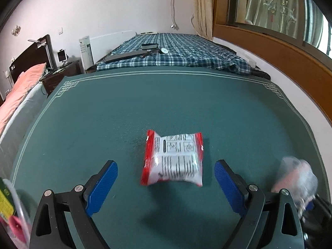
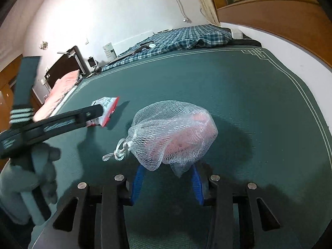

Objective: Organize objects
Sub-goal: 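Grasp the mesh bag with the right gripper while the left grasps the snack packet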

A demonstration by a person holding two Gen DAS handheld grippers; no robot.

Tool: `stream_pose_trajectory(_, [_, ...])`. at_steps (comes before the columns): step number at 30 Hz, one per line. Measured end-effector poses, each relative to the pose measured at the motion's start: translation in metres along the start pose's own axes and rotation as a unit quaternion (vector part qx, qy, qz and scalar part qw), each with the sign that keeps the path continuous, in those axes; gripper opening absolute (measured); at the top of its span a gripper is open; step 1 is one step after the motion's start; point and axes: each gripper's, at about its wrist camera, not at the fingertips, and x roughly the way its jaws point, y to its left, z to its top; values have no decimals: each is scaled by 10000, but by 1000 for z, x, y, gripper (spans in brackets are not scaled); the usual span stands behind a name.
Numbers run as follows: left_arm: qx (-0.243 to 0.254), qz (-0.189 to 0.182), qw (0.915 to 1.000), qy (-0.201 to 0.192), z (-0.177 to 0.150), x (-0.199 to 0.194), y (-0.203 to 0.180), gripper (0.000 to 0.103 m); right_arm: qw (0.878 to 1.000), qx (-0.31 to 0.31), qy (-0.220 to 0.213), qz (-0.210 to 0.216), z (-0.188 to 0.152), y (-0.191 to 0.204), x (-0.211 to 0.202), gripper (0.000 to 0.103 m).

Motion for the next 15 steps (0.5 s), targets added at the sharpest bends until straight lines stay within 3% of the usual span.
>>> stream_pose_trajectory(6, [-47,33,9999,146,8,22,0,96,10000,22,1,22,-1,0,0,42])
stream_pose_trajectory(11, [-71,45,9997,215,9,31,3,68,10000,27,0,27,-1,0,0,42])
stream_pose_trajectory(15, [-93,-53,9998,181,8,26,6,56,10000,40,-16,55,-2,0,-2,42])
